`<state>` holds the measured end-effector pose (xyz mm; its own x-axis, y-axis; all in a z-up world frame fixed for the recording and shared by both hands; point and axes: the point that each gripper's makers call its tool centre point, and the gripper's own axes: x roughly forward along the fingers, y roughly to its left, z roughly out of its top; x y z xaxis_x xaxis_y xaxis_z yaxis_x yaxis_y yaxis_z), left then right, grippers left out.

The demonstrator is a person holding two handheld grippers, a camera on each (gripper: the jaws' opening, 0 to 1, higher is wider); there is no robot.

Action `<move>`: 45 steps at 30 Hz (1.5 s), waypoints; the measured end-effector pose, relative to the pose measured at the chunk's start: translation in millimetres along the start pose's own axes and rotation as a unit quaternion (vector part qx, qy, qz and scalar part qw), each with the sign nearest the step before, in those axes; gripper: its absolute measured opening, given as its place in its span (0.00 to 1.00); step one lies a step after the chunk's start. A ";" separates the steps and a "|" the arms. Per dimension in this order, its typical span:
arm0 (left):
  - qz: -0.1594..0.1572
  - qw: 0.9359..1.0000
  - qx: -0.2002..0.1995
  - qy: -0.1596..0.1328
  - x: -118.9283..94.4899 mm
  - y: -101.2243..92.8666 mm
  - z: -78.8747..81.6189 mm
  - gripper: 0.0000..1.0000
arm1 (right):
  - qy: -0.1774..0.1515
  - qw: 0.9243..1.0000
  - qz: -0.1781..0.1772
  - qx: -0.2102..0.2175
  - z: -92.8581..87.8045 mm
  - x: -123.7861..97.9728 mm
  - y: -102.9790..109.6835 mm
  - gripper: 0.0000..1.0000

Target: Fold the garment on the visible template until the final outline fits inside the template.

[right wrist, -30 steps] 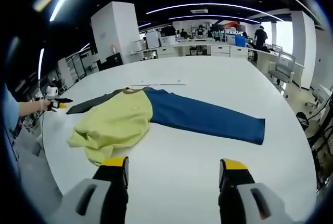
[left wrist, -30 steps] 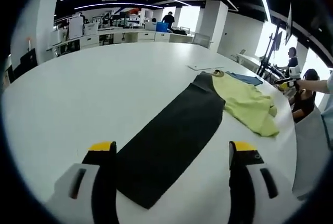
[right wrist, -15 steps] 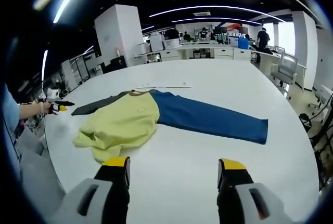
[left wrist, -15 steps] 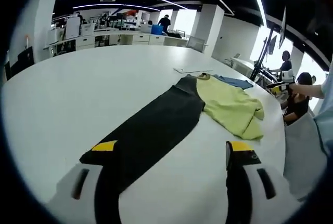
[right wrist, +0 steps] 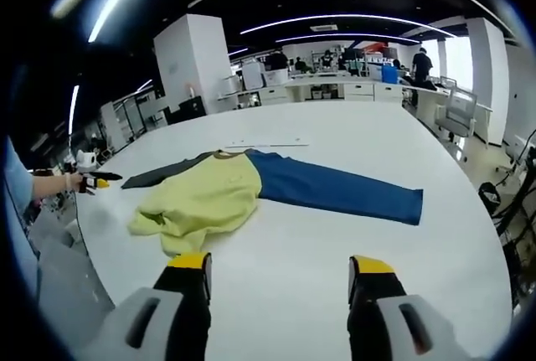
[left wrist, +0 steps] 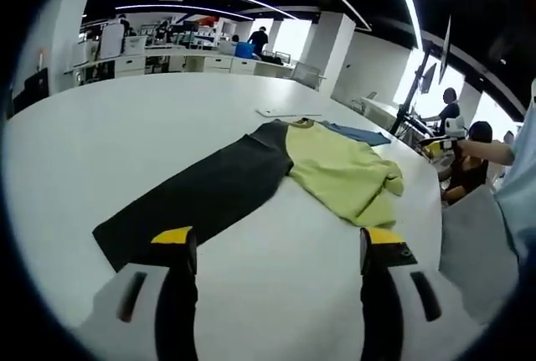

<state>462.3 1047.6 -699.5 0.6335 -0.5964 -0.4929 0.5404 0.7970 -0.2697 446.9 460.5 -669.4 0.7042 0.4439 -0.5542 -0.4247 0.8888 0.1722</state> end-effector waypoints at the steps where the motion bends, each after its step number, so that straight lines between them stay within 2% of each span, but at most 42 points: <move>1: -0.001 1.000 0.000 -0.003 -0.5 -5.1 -0.1 0.76 | -0.001 1.000 0.003 0.000 -2.3 -2.6 1.9 0.66; 7: -0.010 1.000 -0.009 -0.013 -0.1 -29.6 -6.4 0.75 | -0.009 1.000 0.008 0.009 -15.3 -10.8 8.2 0.65; 8: -0.013 1.000 -0.010 -0.015 0.5 -38.8 -7.3 0.75 | -0.008 1.000 0.009 0.007 -17.5 -11.8 9.6 0.65; 19: -0.045 0.998 -0.037 -0.038 22.9 -106.1 -12.3 0.72 | -0.026 0.999 0.023 0.013 -18.1 -16.1 20.9 0.64; 21: -0.050 0.997 -0.038 -0.034 26.6 -112.6 -15.4 0.70 | -0.025 0.999 0.025 0.011 -20.3 -16.8 22.2 0.63; 24: -0.050 0.996 -0.057 -0.044 32.2 -117.9 -17.2 0.70 | -0.028 0.999 0.027 0.020 -24.6 -16.5 22.4 0.63; 28: -0.063 0.996 -0.055 -0.029 39.0 -131.9 -25.2 0.68 | -0.028 0.999 0.030 0.028 -30.3 -15.6 23.0 0.62; 32: -0.069 0.995 -0.061 -0.031 44.4 -141.2 -26.8 0.65 | -0.033 0.999 0.038 0.021 -27.2 -15.1 29.5 0.63; 36: -0.085 0.995 -0.052 -0.016 54.2 -158.1 -34.5 0.62 | -0.033 0.998 0.044 0.017 -26.2 -12.3 31.9 0.62; 40: -0.099 0.994 -0.047 -0.009 63.7 -171.8 -41.4 0.54 | -0.029 0.998 0.050 0.015 -28.5 -10.8 34.7 0.62; 45: -0.119 0.992 -0.034 0.018 78.4 -188.3 -54.5 0.46 | -0.038 0.997 0.060 0.023 -30.7 -11.8 40.1 0.62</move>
<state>380.0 855.9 -732.5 0.4722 -0.7651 -0.4378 0.6320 0.6400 -0.4369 404.0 487.4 -681.0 0.6920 0.5524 -0.4648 -0.4823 0.8328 0.2717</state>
